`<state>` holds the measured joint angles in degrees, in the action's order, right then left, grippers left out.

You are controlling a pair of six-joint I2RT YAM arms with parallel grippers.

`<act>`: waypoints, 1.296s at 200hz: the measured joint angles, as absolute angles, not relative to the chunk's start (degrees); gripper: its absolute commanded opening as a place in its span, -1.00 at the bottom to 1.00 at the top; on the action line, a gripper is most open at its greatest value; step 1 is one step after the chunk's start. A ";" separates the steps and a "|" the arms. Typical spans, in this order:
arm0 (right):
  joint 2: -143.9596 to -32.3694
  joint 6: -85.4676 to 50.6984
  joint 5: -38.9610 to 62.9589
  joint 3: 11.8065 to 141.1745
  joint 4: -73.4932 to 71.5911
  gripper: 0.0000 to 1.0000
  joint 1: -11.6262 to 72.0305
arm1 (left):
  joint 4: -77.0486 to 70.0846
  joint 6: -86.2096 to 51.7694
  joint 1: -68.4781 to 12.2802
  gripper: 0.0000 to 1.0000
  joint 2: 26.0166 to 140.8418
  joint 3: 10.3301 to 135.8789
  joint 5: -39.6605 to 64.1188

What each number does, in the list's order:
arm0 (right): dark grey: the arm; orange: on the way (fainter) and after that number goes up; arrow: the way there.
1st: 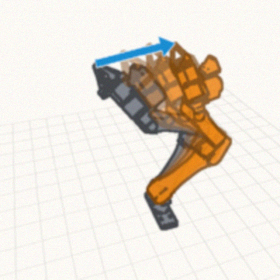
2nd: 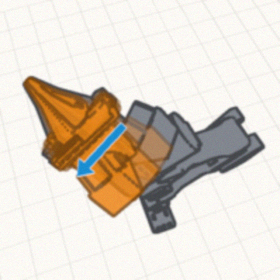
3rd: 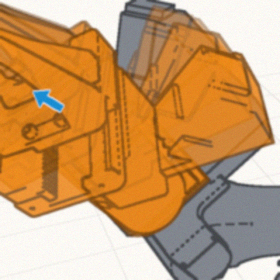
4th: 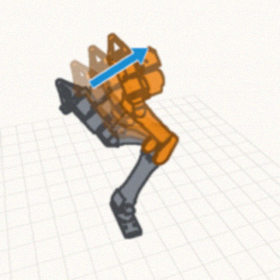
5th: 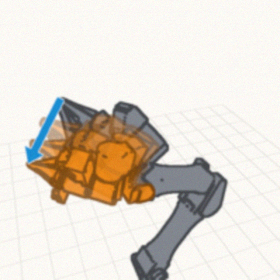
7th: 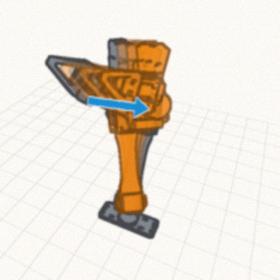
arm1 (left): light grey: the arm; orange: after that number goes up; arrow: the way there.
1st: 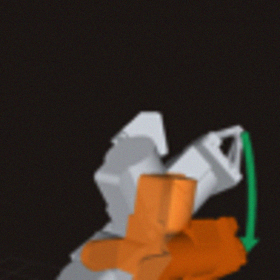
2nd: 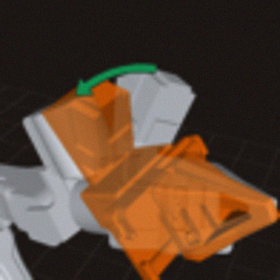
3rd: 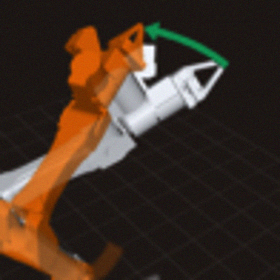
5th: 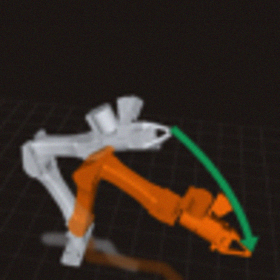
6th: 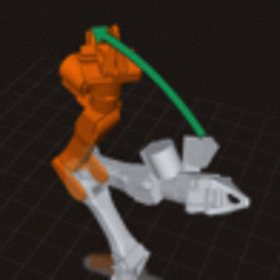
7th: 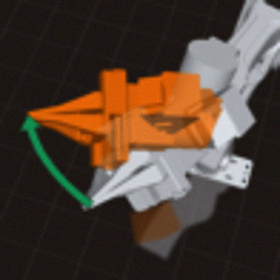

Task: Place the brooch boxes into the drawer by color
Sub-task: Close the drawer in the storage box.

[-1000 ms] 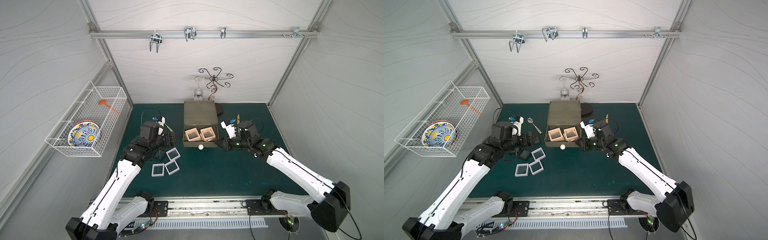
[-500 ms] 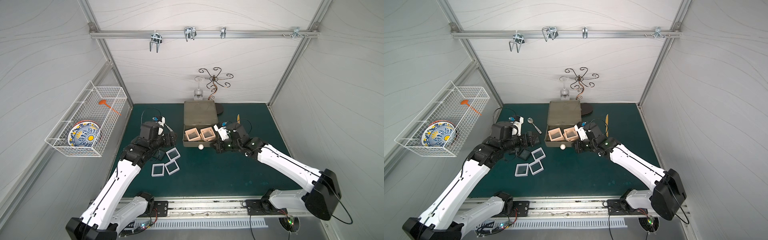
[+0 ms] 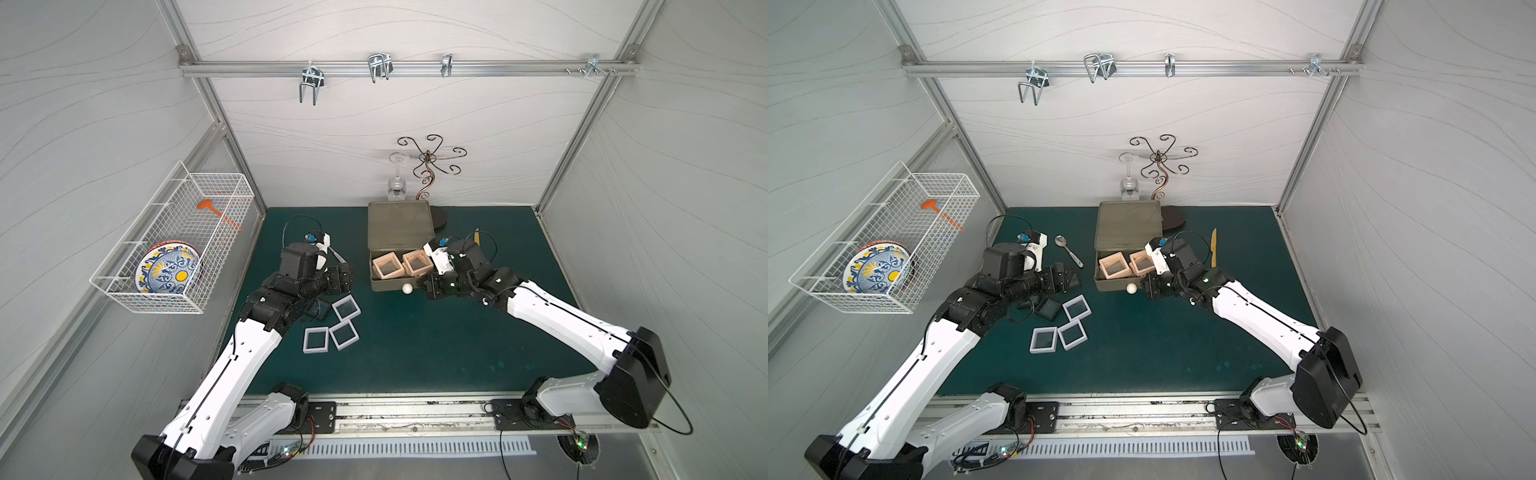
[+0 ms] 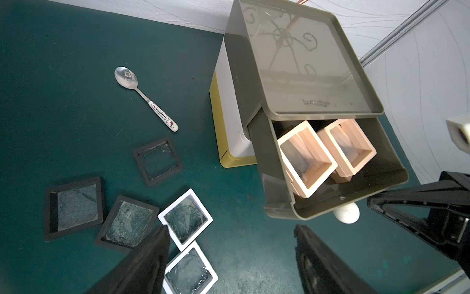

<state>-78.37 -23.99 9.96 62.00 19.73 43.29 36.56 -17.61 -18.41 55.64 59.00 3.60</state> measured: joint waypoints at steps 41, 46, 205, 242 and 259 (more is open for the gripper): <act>-80.77 -23.94 9.58 63.77 19.70 -1.00 43.38 | 36.56 -17.61 -18.41 0.62 55.64 59.00 3.62; -81.12 -23.94 9.50 64.20 19.64 -1.00 43.38 | 36.56 -17.61 -18.41 0.62 55.64 59.00 3.64; -89.21 -21.19 7.60 68.73 14.72 -1.00 41.39 | 36.56 -17.61 -18.41 0.62 55.64 59.00 3.66; -89.84 -21.17 6.76 68.75 12.56 -1.00 41.39 | 36.56 -17.61 -18.41 0.62 55.64 59.00 3.64; -90.32 -21.17 5.89 68.77 11.55 -1.00 41.39 | 36.56 -17.61 -18.41 0.62 55.64 59.00 3.64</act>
<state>-90.32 -21.17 5.89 68.77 11.55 41.39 36.56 -17.61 -18.41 55.64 59.00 3.64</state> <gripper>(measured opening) 0.041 0.812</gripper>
